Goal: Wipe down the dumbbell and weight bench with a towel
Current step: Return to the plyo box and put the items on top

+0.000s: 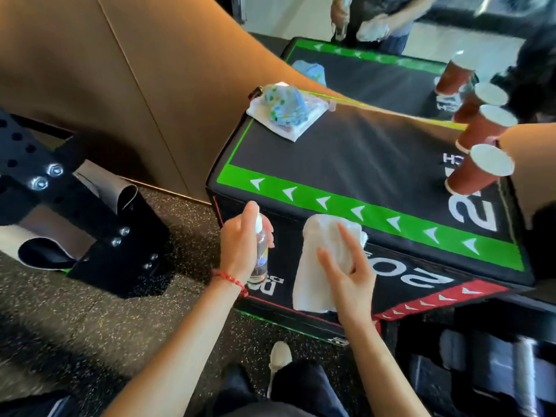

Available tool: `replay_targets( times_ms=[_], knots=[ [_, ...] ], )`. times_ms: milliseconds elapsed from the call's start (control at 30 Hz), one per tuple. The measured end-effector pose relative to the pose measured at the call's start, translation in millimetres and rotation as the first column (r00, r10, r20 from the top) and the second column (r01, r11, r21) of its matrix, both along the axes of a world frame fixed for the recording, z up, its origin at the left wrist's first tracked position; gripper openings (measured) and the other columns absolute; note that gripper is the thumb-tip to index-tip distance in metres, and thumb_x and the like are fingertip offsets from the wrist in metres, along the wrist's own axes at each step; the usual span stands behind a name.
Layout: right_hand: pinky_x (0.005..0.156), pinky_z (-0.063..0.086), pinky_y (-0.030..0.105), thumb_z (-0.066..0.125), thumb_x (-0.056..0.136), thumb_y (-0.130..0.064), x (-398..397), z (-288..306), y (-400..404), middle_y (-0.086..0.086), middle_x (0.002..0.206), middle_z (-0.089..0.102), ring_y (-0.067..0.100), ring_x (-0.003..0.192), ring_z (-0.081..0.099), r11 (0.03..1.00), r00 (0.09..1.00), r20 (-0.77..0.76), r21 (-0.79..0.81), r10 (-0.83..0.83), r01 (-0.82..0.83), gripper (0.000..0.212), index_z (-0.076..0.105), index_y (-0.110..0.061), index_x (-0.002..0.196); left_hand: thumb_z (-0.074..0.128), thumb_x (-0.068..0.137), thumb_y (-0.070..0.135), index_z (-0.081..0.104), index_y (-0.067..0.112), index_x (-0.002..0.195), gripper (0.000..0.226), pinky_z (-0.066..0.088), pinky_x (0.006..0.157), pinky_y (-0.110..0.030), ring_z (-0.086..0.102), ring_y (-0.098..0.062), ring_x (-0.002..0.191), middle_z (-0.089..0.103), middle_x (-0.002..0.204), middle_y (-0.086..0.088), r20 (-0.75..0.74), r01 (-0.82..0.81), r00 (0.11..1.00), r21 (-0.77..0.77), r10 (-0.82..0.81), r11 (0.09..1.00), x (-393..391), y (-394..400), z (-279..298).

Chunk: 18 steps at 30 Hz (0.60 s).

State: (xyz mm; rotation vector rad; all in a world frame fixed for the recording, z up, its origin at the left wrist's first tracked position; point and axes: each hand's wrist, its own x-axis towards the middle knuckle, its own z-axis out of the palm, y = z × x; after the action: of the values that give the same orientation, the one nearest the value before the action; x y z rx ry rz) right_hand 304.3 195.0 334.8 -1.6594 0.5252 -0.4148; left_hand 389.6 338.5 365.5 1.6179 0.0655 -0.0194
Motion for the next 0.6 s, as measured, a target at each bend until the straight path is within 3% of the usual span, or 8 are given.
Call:
replay_targets(
  times_ms=[200, 267, 400, 600],
  knots=[
    [0.096, 0.042, 0.022, 0.074, 0.078, -0.025, 56.8, 22.2, -23.0, -0.032, 0.108, 0.058, -0.007, 0.109, 0.052, 0.999, 0.998, 0.059, -0.031, 0.022, -0.021, 0.042, 0.056, -0.054, 0.102, 0.031, 0.085, 0.039, 0.052, 0.002, 0.043, 0.060, 0.037, 0.044, -0.018, 0.048, -0.017, 0.041, 0.051, 0.041, -0.013, 0.111, 0.007, 0.994, -0.074, 0.001, 0.997, 53.8, -24.1, 31.1],
    [0.094, 0.043, 0.023, 0.074, 0.078, -0.025, 73.7, 26.6, -27.8, -0.026, 0.110, 0.059, -0.004, 0.108, 0.053, 0.999, 0.998, 0.060, -0.045, 0.008, -0.006, 0.042, 0.055, -0.053, 0.104, 0.031, 0.086, 0.039, 0.052, -0.006, 0.047, 0.063, 0.037, 0.043, -0.017, 0.047, -0.018, 0.041, 0.050, 0.043, -0.018, 0.134, 0.024, 0.991, -0.079, -0.013, 0.997, 71.1, -29.0, 40.1],
    [0.084, 0.046, 0.016, 0.072, 0.079, -0.028, 104.7, 29.2, -31.6, -0.014, 0.113, 0.062, -0.004, 0.099, 0.055, 0.997, 0.999, 0.042, -0.068, -0.026, 0.028, 0.043, 0.057, -0.042, 0.116, 0.029, 0.090, 0.034, 0.054, -0.012, 0.053, 0.064, 0.037, 0.042, -0.015, 0.046, -0.013, 0.039, 0.049, 0.039, -0.011, 0.182, 0.064, 0.982, -0.074, -0.050, 0.995, 109.5, -38.8, 48.0],
    [0.082, 0.042, 0.016, 0.070, 0.079, -0.033, 147.2, 29.0, -32.1, -0.012, 0.115, 0.061, 0.002, 0.103, 0.054, 0.991, 0.993, -0.070, -0.099, -0.099, 0.092, 0.045, 0.055, -0.041, 0.121, 0.030, 0.088, 0.040, 0.054, -0.001, 0.048, 0.062, 0.044, 0.055, -0.022, 0.052, -0.019, 0.049, 0.053, 0.045, -0.016, 0.179, 0.114, 0.979, -0.090, -0.096, 0.989, 157.7, -48.8, 50.1]
  ],
)
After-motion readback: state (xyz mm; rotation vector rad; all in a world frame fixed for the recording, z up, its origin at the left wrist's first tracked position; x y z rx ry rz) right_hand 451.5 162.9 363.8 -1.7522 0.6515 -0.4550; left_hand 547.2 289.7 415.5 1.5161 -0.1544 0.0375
